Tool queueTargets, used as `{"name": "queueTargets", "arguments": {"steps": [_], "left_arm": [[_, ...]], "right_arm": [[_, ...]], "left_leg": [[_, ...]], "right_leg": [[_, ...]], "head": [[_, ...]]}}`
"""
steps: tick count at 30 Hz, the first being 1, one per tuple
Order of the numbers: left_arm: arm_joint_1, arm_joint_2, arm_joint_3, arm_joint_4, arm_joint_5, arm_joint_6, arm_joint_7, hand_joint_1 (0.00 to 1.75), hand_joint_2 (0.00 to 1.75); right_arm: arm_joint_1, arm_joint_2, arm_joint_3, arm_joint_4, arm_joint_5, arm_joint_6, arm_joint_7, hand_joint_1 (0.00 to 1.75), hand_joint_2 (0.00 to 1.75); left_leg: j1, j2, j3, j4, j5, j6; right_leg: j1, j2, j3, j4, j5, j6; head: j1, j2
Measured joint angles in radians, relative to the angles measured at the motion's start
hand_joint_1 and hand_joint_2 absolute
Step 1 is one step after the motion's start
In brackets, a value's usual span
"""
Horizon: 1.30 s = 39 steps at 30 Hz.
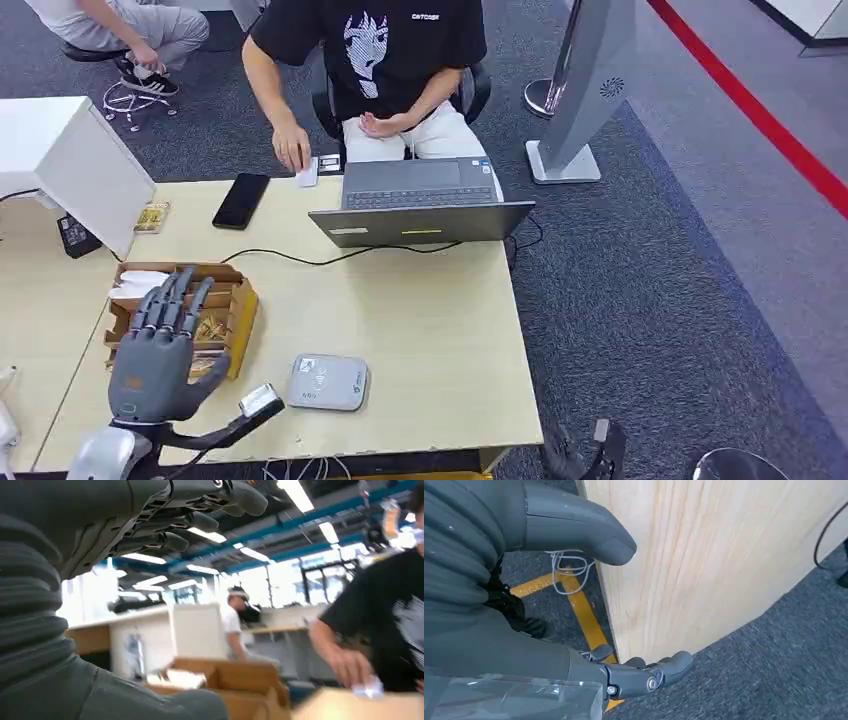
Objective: Pass the card to the sensor for recognition and then transmit it.
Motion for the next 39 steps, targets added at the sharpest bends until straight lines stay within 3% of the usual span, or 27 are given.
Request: {"name": "queueTargets", "arguments": {"steps": [6, 15, 18, 24, 25, 30, 39], "left_arm": [[0.047, 0.055, -0.033, 0.062, 0.027, -0.010, 0.101, 0.00, 1.75], [0.051, 0.079, -0.034, 0.098, 0.033, -0.016, 0.101, 0.00, 1.75], [0.049, 0.088, -0.034, 0.112, 0.019, -0.027, 0.129, 0.00, 1.75], [0.004, 0.131, 0.010, 0.208, -0.091, 0.030, 0.132, 0.00, 1.75], [-0.008, 0.140, 0.035, 0.233, -0.121, 0.063, 0.124, 0.00, 1.75], [-0.040, 0.150, 0.095, 0.268, -0.159, 0.124, 0.115, 0.00, 1.75], [-0.101, 0.154, 0.112, 0.328, -0.160, 0.135, 0.131, 0.00, 1.75]], "right_arm": [[0.003, -0.006, -0.007, -0.001, 0.003, -0.001, 0.000, 0.00, 1.75], [0.005, -0.008, -0.009, -0.001, 0.004, -0.001, 0.000, 0.00, 1.75], [0.004, -0.008, -0.008, -0.001, 0.012, 0.000, 0.003, 0.00, 1.75], [-0.005, -0.008, -0.007, 0.000, 0.039, 0.000, 0.020, 0.00, 1.75], [-0.007, -0.008, -0.006, 0.000, 0.040, 0.000, 0.023, 0.00, 1.75], [-0.011, -0.006, 0.000, 0.000, 0.052, 0.000, 0.028, 0.00, 1.75], [-0.022, 0.002, 0.019, 0.001, 0.059, 0.000, 0.035, 0.00, 1.75]], "left_leg": [[0.000, 0.000, 0.000, 0.000, 0.000, 0.000], [0.000, -0.002, 0.000, 0.000, 0.000, 0.000], [-0.001, -0.002, 0.000, 0.000, 0.000, 0.001], [0.000, -0.002, 0.000, 0.000, 0.000, 0.000], [0.000, -0.002, 0.000, 0.000, 0.000, 0.000], [0.000, -0.003, 0.000, 0.000, 0.001, 0.000], [-0.001, -0.003, 0.000, 0.000, 0.001, 0.000]], "right_leg": [[0.000, 0.000, 0.000, 0.000, 0.000, 0.001], [0.000, -0.002, 0.000, 0.000, -0.001, 0.001], [-0.001, -0.002, 0.000, 0.000, -0.001, 0.001], [0.000, -0.002, 0.000, 0.000, 0.000, 0.001], [0.000, -0.002, 0.000, 0.000, -0.001, 0.001], [0.000, -0.003, 0.001, 0.001, 0.000, 0.001], [-0.001, -0.003, 0.001, 0.000, 0.000, 0.001]], "head": [[0.000, 0.000], [0.000, 0.000], [0.000, 0.000], [0.000, 0.000], [0.000, 0.000], [0.000, 0.000], [0.000, 0.000]]}}
